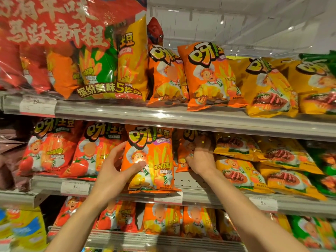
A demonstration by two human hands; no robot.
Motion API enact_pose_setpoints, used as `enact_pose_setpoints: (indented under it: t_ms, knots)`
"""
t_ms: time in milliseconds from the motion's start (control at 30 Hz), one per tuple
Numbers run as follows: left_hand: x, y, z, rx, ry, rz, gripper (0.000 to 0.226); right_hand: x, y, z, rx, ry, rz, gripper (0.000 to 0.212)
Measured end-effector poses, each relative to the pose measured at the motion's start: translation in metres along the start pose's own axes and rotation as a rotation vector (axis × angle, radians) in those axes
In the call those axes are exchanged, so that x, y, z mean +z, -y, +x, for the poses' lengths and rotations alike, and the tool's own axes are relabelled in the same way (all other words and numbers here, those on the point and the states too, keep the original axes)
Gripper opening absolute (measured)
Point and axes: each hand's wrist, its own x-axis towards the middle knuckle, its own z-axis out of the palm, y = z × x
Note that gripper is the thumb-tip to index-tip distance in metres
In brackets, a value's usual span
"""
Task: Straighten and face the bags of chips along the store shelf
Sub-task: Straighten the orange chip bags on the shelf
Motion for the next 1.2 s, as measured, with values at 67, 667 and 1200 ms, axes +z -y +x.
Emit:
enact_pose_setpoints:
  t_ms: [67,667,1200]
  knots:
    - [0.000,0.001,-0.001,-0.006,0.002,0.002,0.079,0.006,0.006,0.003,0.009,-0.057,-0.009,0.060]
    - [0.043,-0.003,-0.014,-0.003,0.054,0.012,0.082,-0.027,-0.028,-0.059,-0.146,0.059,0.778,0.047]
    - [0.106,-0.006,0.007,0.273,0.075,0.401,0.060,0.007,-0.046,-0.087,-0.231,-0.116,0.580,0.081]
